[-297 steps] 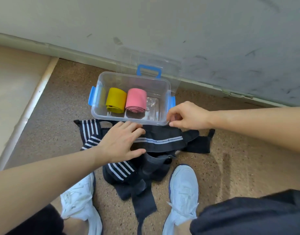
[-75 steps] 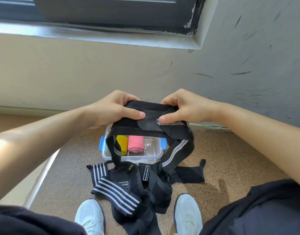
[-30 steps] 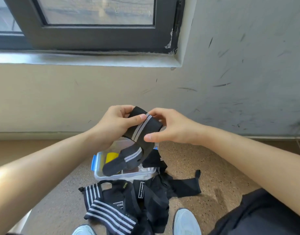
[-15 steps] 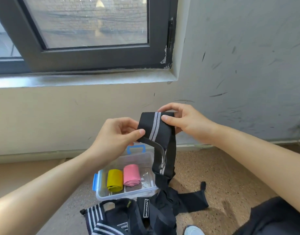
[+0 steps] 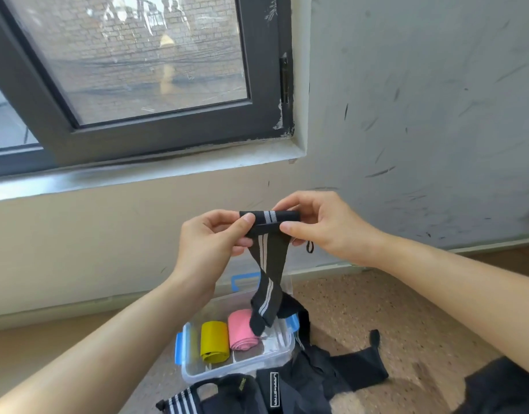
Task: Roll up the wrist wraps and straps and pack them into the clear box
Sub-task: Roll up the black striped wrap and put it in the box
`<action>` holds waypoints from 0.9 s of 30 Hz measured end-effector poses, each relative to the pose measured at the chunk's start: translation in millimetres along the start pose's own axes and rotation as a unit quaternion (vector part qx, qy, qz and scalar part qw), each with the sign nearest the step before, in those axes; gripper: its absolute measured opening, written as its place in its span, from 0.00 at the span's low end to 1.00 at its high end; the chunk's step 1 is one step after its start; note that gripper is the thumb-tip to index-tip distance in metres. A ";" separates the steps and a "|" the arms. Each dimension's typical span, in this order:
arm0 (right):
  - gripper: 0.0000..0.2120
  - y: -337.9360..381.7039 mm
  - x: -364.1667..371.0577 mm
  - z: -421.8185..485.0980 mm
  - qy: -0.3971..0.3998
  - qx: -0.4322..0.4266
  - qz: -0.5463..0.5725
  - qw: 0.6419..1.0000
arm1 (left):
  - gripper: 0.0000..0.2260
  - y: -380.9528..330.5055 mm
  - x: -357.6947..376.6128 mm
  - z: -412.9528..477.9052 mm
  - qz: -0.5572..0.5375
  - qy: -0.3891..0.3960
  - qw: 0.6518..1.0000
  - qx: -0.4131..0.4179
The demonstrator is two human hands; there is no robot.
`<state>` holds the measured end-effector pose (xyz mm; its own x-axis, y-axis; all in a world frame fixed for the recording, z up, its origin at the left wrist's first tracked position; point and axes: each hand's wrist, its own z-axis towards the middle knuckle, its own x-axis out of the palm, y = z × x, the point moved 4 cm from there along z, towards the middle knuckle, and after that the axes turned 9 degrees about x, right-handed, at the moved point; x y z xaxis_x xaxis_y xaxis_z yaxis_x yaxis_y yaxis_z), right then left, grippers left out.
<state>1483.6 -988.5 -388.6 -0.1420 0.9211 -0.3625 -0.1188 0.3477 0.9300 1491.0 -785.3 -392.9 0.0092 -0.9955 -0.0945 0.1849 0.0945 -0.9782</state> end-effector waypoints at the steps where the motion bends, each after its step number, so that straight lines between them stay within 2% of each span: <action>1: 0.09 -0.3 -0.4 0.6 -0.009 0.003 0.009 1.000 | 0.08 -0.2 -1.7 0.1 0.019 -0.009 1.000 0.014; 4: 0.06 -2.7 -1.8 1.8 -0.013 0.017 0.026 0.999 | 0.10 -5.6 -7.4 1.4 0.079 -0.001 0.993 0.082; 7: 0.06 -0.9 -1.9 1.1 0.005 0.026 0.045 0.999 | 0.14 -10.9 -1.2 -1.0 0.067 0.110 0.985 0.113; 9: 0.06 3.1 -0.5 -0.7 0.017 0.031 0.050 0.998 | 0.13 -13.1 2.8 -3.0 0.065 0.137 0.980 0.131; 12: 0.06 7.4 2.1 -3.5 0.026 0.037 0.056 0.997 | 0.07 -13.9 5.3 -4.3 0.049 0.132 0.979 0.149; 17: 0.09 11.8 2.2 -7.3 0.027 0.053 0.072 0.996 | 0.04 -11.2 4.6 -5.3 0.034 0.107 0.986 0.121; 23: 0.11 8.0 9.8 -5.2 0.042 0.084 0.144 0.985 | 0.03 -9.9 5.5 -6.0 0.028 0.102 0.986 0.127; 27: 0.08 7.5 8.3 -5.0 0.036 0.061 0.157 0.985 | 0.05 -9.5 4.0 -5.8 0.035 0.132 0.986 0.100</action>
<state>1476.6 -979.1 -384.9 -0.2224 0.9733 -0.0560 0.0610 0.0712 0.9956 1483.5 -790.1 -385.0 -0.2215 -0.9474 -0.2309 0.3829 0.1333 -0.9141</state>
